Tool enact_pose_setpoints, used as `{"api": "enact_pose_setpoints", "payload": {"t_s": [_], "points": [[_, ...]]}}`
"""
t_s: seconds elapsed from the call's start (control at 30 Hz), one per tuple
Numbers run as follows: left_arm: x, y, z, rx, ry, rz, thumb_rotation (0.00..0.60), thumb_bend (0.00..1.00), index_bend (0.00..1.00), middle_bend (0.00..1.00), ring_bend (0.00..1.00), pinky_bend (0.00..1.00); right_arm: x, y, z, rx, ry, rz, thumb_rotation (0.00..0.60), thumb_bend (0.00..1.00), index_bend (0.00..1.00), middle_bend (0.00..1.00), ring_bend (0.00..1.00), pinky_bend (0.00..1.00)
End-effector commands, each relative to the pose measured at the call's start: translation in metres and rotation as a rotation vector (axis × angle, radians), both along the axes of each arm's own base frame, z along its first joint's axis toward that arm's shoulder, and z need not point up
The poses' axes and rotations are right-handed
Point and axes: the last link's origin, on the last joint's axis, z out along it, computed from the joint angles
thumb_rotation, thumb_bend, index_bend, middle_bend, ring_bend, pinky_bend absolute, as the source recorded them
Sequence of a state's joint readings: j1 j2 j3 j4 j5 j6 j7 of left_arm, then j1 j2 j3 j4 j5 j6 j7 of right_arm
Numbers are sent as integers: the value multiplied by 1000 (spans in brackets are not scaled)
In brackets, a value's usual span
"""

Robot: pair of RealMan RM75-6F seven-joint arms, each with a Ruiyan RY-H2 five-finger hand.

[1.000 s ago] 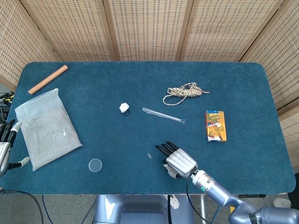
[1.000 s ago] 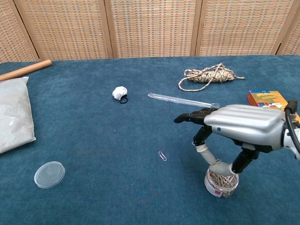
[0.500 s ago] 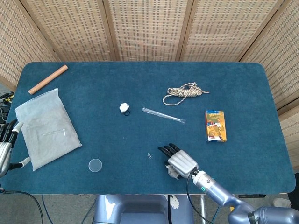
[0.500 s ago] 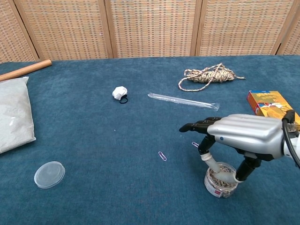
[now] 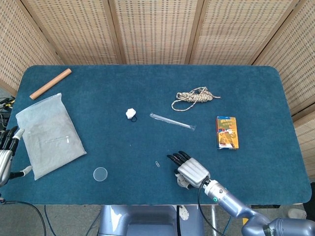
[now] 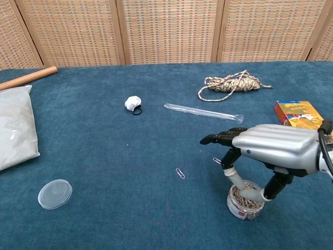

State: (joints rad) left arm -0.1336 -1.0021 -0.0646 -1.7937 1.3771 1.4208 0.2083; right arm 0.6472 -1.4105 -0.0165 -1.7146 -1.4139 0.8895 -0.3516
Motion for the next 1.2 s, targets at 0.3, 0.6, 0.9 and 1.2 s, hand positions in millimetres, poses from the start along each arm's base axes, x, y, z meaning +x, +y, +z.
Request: {"api": "enact_pose_setpoints", "payload": {"t_s": [0.3,0.6,0.9,1.2], "points": [[0,0,0,0,2,1,600,0,0,0,0,0,-2,2,2,-6,4,9,600,350,443,0,0,0],[1,-1,0,-1,3,-1,600,0,0,0,0,0,-3,3,5,-8,4,12,600,318,372,0,0,0],[0,-1,1,2,-2,-2,600,0,0,0,0,0,4,4,30,-70,-50,26,600,318,372,0,0,0],[1,-4,2,5,-8,-13,600,0,0,0,0,0,-45,7,107,-379,-91,-17,600,60,33,0,0,1]]}}
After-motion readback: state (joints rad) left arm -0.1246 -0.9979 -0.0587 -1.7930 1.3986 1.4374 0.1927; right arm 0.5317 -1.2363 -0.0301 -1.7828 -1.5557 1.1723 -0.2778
